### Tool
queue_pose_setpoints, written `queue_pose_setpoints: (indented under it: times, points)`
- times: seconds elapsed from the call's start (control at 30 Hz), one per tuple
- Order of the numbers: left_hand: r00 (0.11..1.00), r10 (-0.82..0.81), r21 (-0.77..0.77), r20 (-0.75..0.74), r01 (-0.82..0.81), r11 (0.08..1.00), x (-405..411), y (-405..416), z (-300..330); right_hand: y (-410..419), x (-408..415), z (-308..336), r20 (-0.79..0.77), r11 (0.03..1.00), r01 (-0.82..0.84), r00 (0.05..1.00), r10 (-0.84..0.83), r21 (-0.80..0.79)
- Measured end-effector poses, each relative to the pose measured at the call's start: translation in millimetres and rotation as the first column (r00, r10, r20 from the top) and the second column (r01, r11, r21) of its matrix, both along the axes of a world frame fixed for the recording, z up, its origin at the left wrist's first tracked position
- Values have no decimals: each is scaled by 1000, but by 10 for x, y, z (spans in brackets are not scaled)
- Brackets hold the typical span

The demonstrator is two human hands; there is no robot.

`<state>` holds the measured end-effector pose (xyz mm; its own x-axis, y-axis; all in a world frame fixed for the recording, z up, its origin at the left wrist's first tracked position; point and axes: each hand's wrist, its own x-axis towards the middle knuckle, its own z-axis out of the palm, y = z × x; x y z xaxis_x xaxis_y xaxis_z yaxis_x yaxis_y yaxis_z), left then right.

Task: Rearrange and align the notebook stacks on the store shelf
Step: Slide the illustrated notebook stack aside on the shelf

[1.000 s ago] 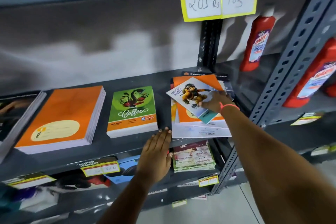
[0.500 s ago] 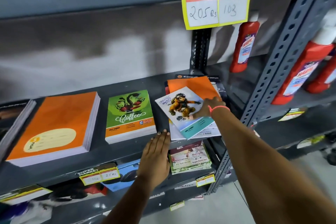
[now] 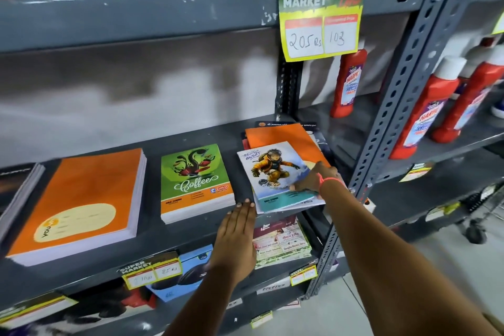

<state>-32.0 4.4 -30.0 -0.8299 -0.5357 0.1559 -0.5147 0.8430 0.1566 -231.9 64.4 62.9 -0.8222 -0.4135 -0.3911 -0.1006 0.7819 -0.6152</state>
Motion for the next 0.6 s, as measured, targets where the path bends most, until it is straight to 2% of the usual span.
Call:
queue_pose_setpoints:
  times: [0.03,0.07,0.13,0.2,0.27,0.33,0.47,0.6]
  points:
    - [1000,-2,-13,-12,1,1000,3,-12,-17,26,-34,13,-12,997,-23,1000,24,80]
    - [1000,-2,-9,-9,2,1000,9,-17,-3,50,-47,57,41,997,2,999,-5,71]
    - [999,-31,-16,-24,31,999,27,-23,28,103,-130,111,130,994,-60,990,48,94]
    - [998,-54,-19,7,54,998,58,-37,47,214,-166,174,284,1000,-16,959,20,-16]
    - [997,-56,-37,61,58,998,135,-70,63,311,-231,178,485,970,159,873,-52,-183]
    - [998,-46,-73,52,50,996,286,-125,43,347,-269,212,579,933,214,815,-8,-288]
    - [996,-40,-87,74,47,995,731,-297,-66,238,-157,324,597,903,153,791,132,-402]
    - [990,-3,-5,142,4,1000,999,-436,-137,-188,178,321,640,894,71,723,260,-443]
